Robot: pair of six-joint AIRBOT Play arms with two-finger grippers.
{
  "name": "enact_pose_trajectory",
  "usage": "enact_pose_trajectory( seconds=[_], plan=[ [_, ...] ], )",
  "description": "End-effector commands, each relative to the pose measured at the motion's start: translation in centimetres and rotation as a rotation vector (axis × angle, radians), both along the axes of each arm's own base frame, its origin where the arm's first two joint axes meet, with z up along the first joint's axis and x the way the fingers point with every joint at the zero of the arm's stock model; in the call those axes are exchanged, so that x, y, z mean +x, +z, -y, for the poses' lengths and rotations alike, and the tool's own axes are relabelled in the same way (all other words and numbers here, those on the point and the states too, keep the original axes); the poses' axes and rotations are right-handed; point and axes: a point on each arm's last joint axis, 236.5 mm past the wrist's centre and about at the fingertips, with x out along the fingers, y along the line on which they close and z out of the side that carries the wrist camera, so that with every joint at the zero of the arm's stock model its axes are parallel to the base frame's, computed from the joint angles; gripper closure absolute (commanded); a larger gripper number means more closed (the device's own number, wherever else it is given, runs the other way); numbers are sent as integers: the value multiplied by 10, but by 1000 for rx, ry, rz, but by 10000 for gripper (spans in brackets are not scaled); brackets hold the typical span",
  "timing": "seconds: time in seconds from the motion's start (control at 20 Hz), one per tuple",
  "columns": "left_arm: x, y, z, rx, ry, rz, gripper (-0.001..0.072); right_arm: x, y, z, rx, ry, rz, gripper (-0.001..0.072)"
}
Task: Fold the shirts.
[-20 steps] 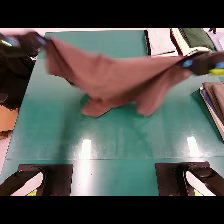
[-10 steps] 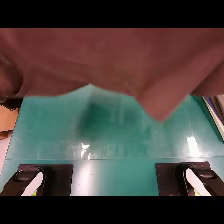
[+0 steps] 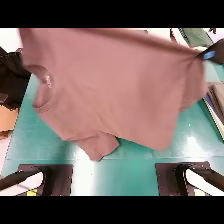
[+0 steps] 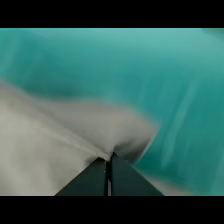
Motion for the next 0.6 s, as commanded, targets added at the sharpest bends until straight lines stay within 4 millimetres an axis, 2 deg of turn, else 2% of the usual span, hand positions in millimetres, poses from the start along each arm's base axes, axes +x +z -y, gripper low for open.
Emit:
enact_pose_trajectory(
  seconds=[0.0, 0.05, 0.1, 0.15, 0.2, 0.25, 0.3, 0.4, 0.5, 0.55],
  plan=[
    [51, -148, 7, -14, -44, -409, 682, 36, -124, -26, -85, 31, -227, 693],
    [56, -184, 8, -9, -55, -505, 681, 44, -155, -39, -97, 46, -269, 693],
    [58, -211, 8, -16, -54, -582, 678, 52, -177, -50, -100, 62, -293, 692],
    [59, -227, 6, -17, -47, -628, 500, 60, -194, -58, -102, 70, -311, 687],
    [61, -235, -1, -13, -24, -644, 141, 67, -203, -62, -104, 76, -323, 586],
    [63, -234, -10, -7, 11, -642, 109, 75, -207, -65, -107, 81, -334, 318],
    [63, -228, -16, -5, 23, -630, 109, 80, -205, -65, -108, 84, -341, 259],
    [50, -211, -32, -2, 40, -624, 109, 80, -193, -64, -94, 100, -356, 260],
    [34, -196, -46, 15, 68, -612, 108, 70, -178, -65, -64, 126, -350, 261],
    [25, -195, -52, 31, 89, -612, 109, 62, -171, -67, -43, 130, -338, 260]
  ],
)
